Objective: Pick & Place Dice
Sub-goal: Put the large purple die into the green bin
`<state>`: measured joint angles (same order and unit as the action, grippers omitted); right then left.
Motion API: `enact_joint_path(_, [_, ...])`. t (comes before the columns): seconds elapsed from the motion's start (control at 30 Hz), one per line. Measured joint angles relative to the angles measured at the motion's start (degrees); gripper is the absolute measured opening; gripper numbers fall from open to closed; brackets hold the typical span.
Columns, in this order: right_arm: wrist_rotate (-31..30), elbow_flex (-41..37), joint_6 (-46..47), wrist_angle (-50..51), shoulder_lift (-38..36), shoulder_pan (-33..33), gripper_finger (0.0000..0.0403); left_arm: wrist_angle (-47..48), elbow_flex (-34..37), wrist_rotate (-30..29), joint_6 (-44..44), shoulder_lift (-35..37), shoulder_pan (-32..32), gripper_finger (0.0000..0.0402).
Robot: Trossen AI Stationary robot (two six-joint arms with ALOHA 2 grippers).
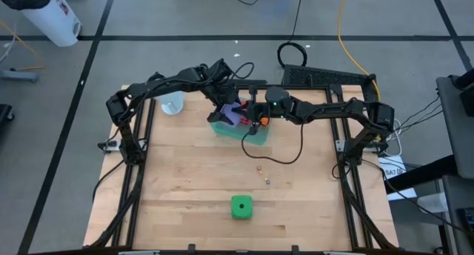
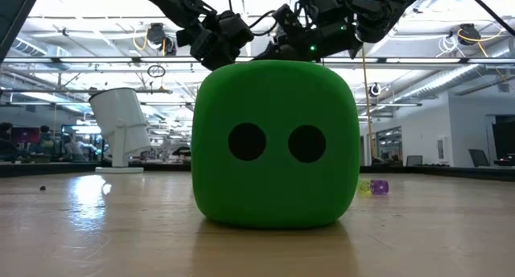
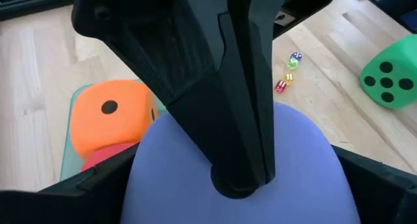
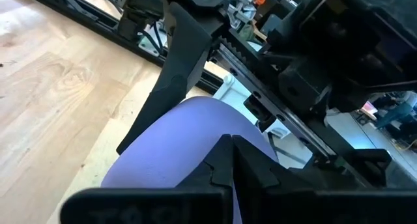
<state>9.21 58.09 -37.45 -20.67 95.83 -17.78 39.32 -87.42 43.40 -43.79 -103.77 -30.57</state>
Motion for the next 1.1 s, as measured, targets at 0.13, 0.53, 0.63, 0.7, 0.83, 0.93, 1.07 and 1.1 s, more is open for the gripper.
enact_joint_path(0.13, [-0.32, -0.03, 1.11, 0.0, 0.48, -0.11, 0.0, 0.17, 0.0, -0.98, 0.0, 0.0, -0.38, 0.0395])
enact_joint_path(0.53, [-0.08, -0.27, 3.83, 3.66, 0.78, -0.24, 0.0, 3.96, -0.13, -16.84, -1.17, -3.43, 1.96, 0.0395])
enact_joint_path(0.63, [2.57, -0.45, 3.98, 6.88, 0.97, -0.15, 0.0, 3.73, -0.17, -16.95, -1.8, -3.98, 2.45, 0.0395])
enact_joint_path(0.7, [3.0, -0.68, 3.98, 7.76, 1.3, -0.05, 0.0, 2.62, -0.5, -14.69, -2.03, -3.83, 2.54, 0.0395])
enact_joint_path(0.83, [-1.38, -0.45, 3.78, 6.26, 0.84, 1.08, 0.0, 2.19, -0.44, -13.61, -1.3, -3.8, 2.59, 0.0395])
enact_joint_path(0.93, [-4.92, -0.47, 3.76, 6.25, 0.63, 2.02, 0.0, 2.46, -0.44, -14.82, -0.54, -3.84, 2.17, 0.0395])
enact_joint_path(1.07, [-9.81, -0.38, 4.39, 7.2, 0.35, 3.25, 0.0, 4.83, -0.42, -17.28, 0.02, -3.89, 2.05, 0.0395])
enact_joint_path(1.1, [-11.05, -0.4, 4.97, 7.97, 0.36, 3.52, 0.0, 5.46, -0.34, -18.35, 0.81, -3.92, 2.11, 0.0395])
